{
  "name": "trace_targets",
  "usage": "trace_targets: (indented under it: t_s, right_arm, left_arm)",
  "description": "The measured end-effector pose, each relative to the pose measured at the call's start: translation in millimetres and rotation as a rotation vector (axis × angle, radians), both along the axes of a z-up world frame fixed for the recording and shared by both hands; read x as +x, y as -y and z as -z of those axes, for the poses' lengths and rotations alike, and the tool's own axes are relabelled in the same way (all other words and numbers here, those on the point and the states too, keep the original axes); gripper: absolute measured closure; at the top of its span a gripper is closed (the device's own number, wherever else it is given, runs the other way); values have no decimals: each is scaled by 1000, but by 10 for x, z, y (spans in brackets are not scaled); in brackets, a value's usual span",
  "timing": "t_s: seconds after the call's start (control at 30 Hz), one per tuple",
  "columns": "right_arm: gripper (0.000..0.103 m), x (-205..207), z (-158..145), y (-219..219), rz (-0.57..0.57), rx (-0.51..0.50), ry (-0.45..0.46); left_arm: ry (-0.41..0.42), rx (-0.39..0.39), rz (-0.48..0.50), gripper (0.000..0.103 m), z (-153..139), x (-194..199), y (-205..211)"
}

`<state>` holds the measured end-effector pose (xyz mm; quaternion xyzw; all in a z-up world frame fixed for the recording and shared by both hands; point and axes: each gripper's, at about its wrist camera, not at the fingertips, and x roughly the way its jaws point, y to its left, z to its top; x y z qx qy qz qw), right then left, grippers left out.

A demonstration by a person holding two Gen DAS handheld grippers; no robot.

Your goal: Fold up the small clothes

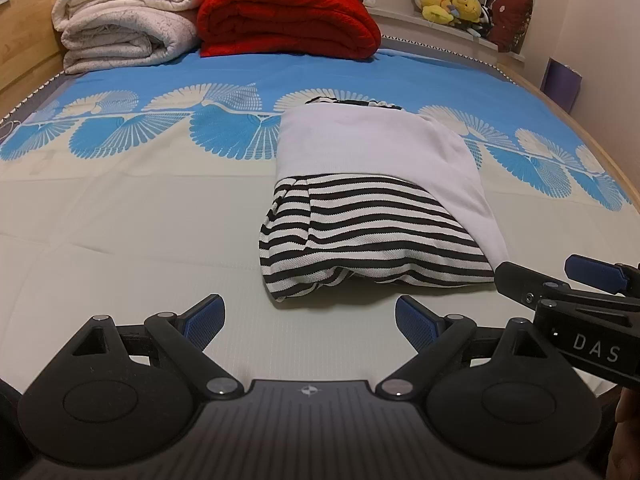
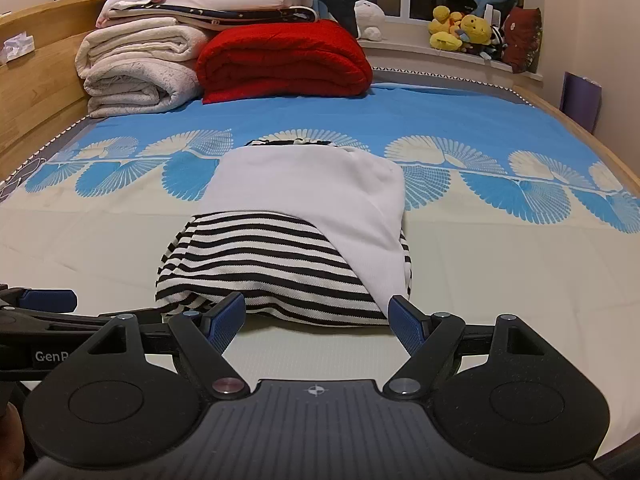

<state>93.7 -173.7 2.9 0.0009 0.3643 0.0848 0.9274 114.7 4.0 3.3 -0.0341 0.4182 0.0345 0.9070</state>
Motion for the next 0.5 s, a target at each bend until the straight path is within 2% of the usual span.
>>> trace_targets:
  t_s: [0.5]
  right_arm:
    - [23, -4, 3, -1, 0, 1, -2]
  left_arm:
    - [-5, -7, -7, 8, 7, 20, 4]
